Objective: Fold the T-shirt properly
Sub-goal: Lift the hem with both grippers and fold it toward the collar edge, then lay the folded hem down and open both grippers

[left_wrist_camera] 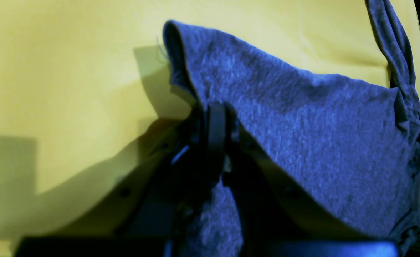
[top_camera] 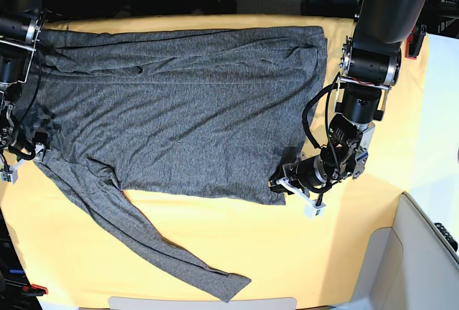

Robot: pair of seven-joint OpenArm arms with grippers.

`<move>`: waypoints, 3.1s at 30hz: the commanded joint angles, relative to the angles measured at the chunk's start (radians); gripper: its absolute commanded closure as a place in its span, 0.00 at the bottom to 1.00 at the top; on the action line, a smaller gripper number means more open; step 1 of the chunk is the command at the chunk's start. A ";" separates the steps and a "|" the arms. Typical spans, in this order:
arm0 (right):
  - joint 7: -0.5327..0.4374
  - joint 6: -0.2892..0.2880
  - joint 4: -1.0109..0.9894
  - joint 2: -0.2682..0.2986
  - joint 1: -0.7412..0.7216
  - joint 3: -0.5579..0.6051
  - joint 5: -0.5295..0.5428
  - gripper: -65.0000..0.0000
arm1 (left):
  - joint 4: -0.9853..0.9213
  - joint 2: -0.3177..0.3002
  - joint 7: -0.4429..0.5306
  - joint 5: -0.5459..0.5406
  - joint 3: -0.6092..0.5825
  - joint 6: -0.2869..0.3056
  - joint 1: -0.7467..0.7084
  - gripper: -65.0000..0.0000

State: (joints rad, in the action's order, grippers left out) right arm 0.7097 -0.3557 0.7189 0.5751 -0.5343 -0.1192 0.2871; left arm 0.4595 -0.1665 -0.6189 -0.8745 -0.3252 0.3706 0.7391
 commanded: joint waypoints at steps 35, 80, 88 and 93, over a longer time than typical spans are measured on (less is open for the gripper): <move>-0.103 0.001 0.278 -0.005 0.216 -0.006 -0.009 1.00 | 0.011 -0.008 0.008 -0.001 -0.001 0.005 0.003 0.99; -0.103 0.088 0.858 0.006 0.721 -0.403 -0.009 1.00 | 1.025 -0.126 -0.508 -0.002 0.403 0.005 -0.497 1.00; -0.103 0.088 0.858 0.006 0.784 -0.403 -0.009 1.00 | 1.120 -0.132 -0.569 -0.001 0.455 0.005 -0.588 1.00; -0.103 0.088 0.858 0.003 0.807 -0.403 -0.009 1.00 | 1.129 -0.147 -0.569 -0.001 0.453 0.005 -0.622 1.00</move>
State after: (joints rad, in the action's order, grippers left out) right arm 0.6281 -0.2821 1.5589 0.5522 0.2760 -0.5110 0.2878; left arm 1.5715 -0.3000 -1.2045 -0.8696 0.1207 0.3744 0.0982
